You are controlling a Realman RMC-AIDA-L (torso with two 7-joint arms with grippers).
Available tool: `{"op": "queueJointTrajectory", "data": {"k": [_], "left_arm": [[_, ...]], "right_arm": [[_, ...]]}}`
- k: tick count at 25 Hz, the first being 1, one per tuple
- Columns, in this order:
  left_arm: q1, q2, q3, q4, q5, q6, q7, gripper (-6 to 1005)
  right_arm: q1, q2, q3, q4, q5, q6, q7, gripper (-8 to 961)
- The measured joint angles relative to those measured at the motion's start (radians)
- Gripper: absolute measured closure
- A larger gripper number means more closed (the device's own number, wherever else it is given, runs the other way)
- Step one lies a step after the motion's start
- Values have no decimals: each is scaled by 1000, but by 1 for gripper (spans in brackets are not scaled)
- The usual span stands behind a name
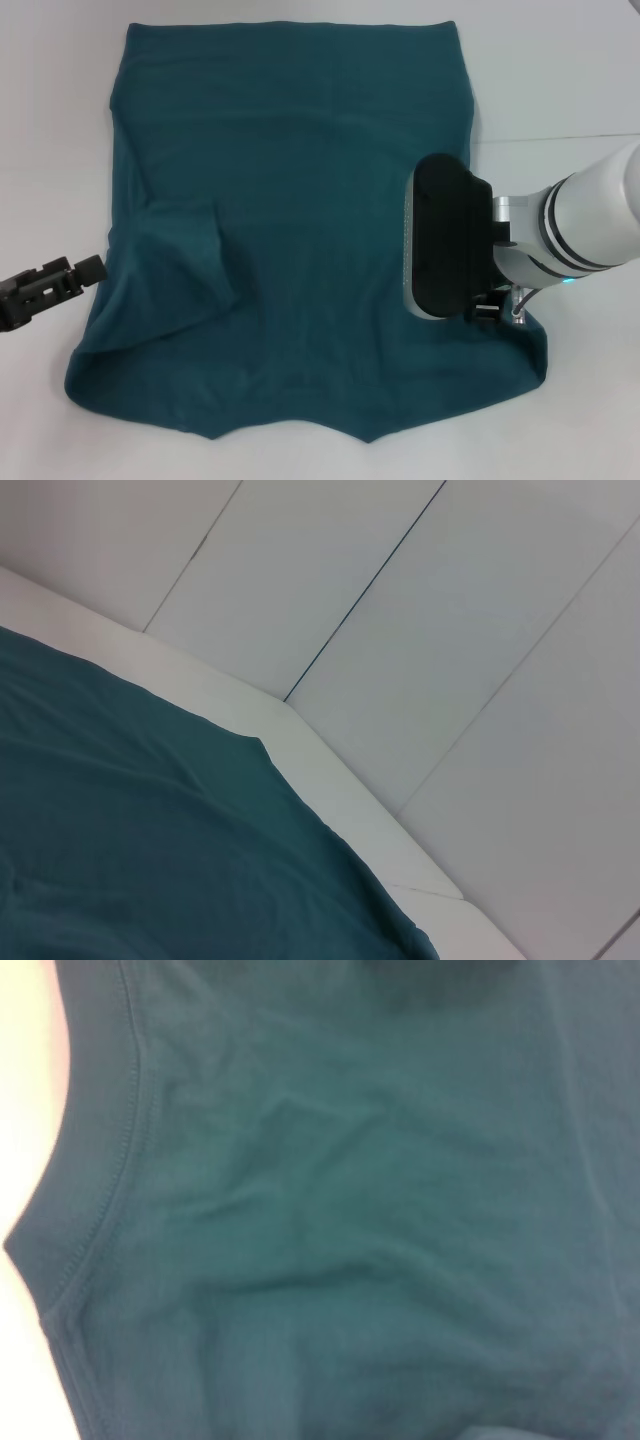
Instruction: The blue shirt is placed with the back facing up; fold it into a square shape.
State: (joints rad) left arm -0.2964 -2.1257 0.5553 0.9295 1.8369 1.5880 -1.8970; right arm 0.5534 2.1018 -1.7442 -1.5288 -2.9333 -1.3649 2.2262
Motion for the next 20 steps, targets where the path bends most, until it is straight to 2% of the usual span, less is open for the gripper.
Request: {"op": "queueJointTrajectory", "data": {"k": [8, 11, 16, 20], "left_arm": [[5, 0, 0, 0, 1, -2, 1, 112], [5, 0, 0, -2, 1, -9, 1, 112], [4, 0, 2, -15, 1, -11, 5, 112], [4, 0, 2, -15, 1, -11, 19, 111]], "right_arm": [[1, 1, -1, 5, 0, -9, 26, 837], [-4, 1, 2, 5, 0, -6, 31, 601], [-7, 0, 29, 6, 1, 16, 80, 384], [-3, -4, 154, 17, 1, 35, 157, 327]]}}
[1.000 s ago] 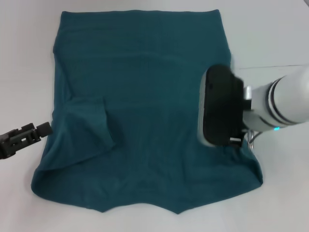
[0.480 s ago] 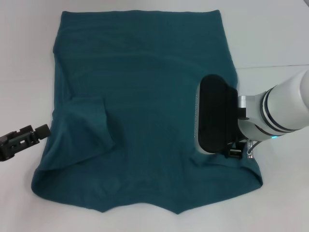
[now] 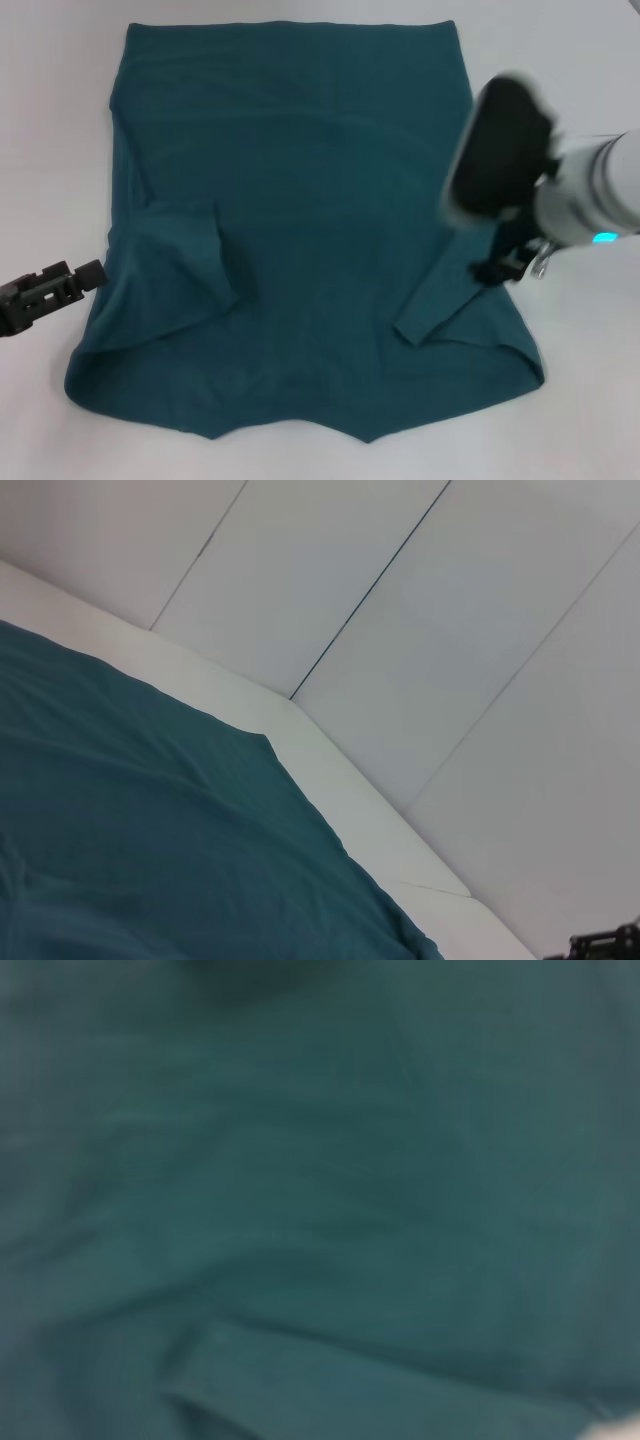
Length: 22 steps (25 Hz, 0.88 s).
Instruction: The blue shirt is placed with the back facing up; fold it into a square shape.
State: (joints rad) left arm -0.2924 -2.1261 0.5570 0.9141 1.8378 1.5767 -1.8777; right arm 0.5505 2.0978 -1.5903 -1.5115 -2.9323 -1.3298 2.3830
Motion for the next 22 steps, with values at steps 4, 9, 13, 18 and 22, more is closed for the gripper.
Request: {"op": "queueJointTrajectory", "data": {"k": [4, 9, 13, 18, 22], "left_arm": [[-5, 1, -1, 0, 0, -2, 17, 111], [-12, 5, 0, 1, 0, -3, 30, 111], [-19, 8, 4, 1, 2, -3, 32, 111], [-27, 9, 6, 1, 21, -3, 32, 112], [-31, 9, 7, 0, 26, -3, 32, 112]], "right_arm": [[16, -1, 217, 79, 38, 24, 70, 270], [26, -6, 468, 229, 181, 76, 73, 229], [35, -17, 594, 377, 261, 177, 58, 234], [56, -26, 680, 538, 324, 293, 8, 239], [78, -30, 710, 628, 358, 361, -10, 238]]}}
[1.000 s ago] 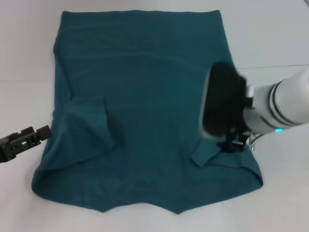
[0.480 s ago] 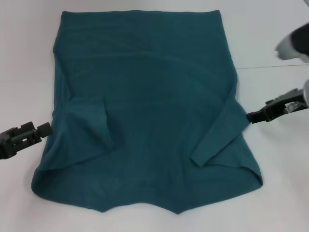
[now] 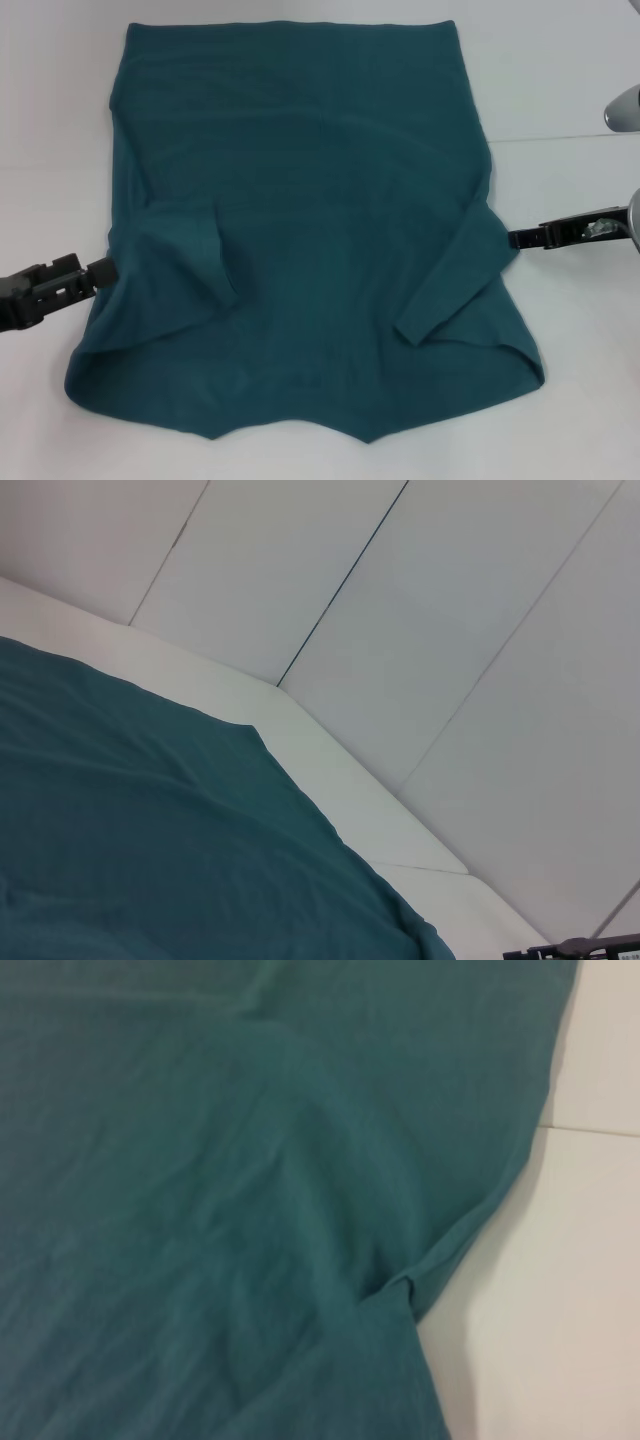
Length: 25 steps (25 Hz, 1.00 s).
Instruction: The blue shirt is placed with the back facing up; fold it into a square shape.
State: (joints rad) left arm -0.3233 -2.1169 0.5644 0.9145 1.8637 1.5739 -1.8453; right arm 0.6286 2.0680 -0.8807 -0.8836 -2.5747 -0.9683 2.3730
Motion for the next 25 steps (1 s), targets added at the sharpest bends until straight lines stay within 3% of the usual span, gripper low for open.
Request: {"op": "queueJointTrajectory", "data": {"k": [25], "left_arm": [[-2, -3, 2, 0, 18, 0, 0, 111]], "right_arm": [[78, 14, -33, 210, 0, 214, -2, 239]]}}
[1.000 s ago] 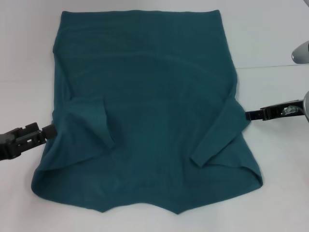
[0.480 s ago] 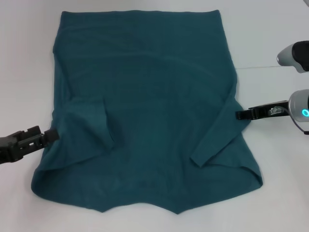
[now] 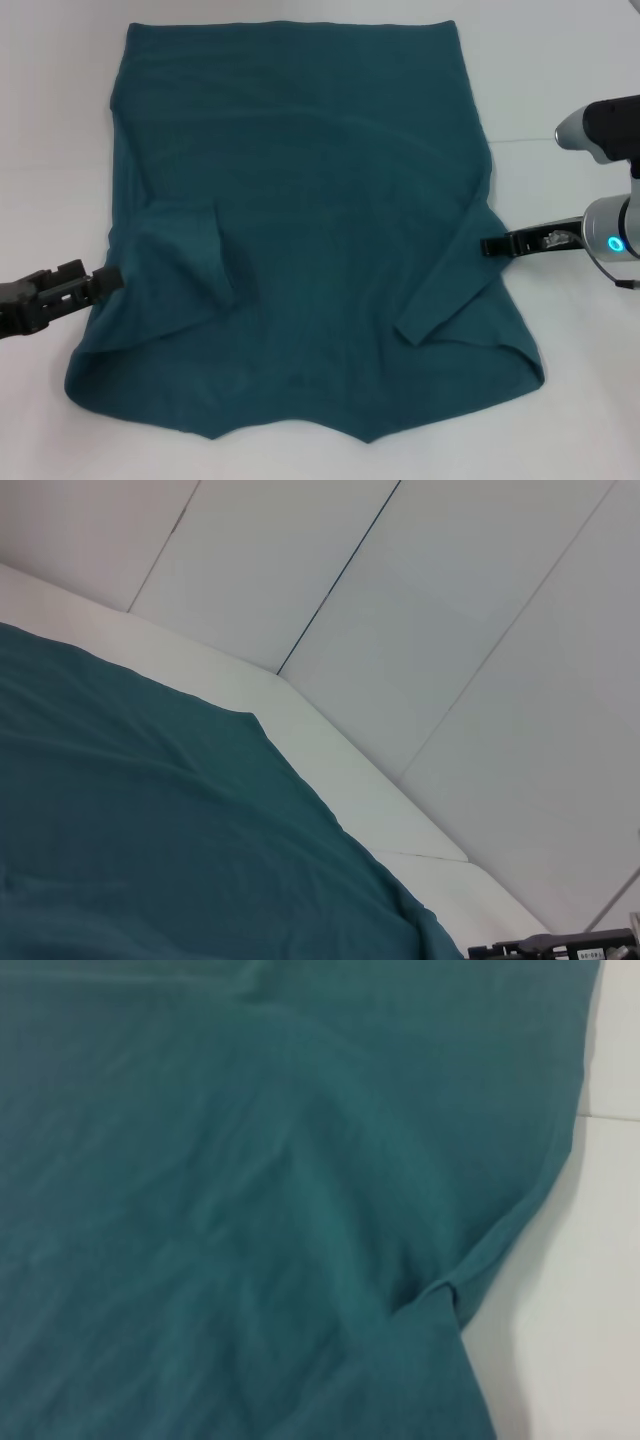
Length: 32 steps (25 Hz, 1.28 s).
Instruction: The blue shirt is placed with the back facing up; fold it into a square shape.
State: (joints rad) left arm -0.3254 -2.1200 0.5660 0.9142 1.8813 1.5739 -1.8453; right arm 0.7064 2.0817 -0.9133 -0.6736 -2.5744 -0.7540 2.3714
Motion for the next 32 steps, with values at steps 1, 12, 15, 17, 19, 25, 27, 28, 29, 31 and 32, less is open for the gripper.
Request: {"op": "queueJointTrajectory", "data": {"k": [1, 12, 15, 17, 19, 25, 27, 28, 29, 31, 32], "left_arm": [[0, 0, 0, 0, 0, 0, 0, 111], [-4, 0, 0, 0, 3, 0, -2, 112], [-7, 0, 0, 0, 5, -1, -1, 112], [-9, 0, 0, 0, 6, -1, -1, 112], [-9, 0, 0, 0, 6, -1, -2, 112], [-11, 0, 0, -2, 7, -2, -2, 111], [-11, 0, 0, -3, 7, -2, -2, 111], [-11, 0, 0, -4, 7, -2, -2, 111], [-11, 0, 0, -4, 7, -2, -2, 111], [-11, 1, 0, -5, 7, -3, -2, 112], [-12, 1, 0, -6, 7, -4, -3, 112]], "right_arm": [[0, 0, -3, 5, 0, 7, 0, 239], [9, 4, -42, 37, 7, 55, -1, 259], [18, 4, -44, 58, 14, 59, -15, 280], [24, 4, -43, 71, 21, 63, -21, 294], [25, 5, -42, 73, 28, 62, -22, 308], [9, 4, -33, 45, 79, 55, -45, 536], [0, 4, -32, 15, 90, 46, -45, 632], [0, 4, -32, 15, 90, 46, -45, 680], [-4, 4, -32, 2, 93, 39, -43, 728], [-9, 3, -32, -22, 104, 22, -41, 798], [-10, 3, -32, -30, 110, 16, -40, 820]]}}
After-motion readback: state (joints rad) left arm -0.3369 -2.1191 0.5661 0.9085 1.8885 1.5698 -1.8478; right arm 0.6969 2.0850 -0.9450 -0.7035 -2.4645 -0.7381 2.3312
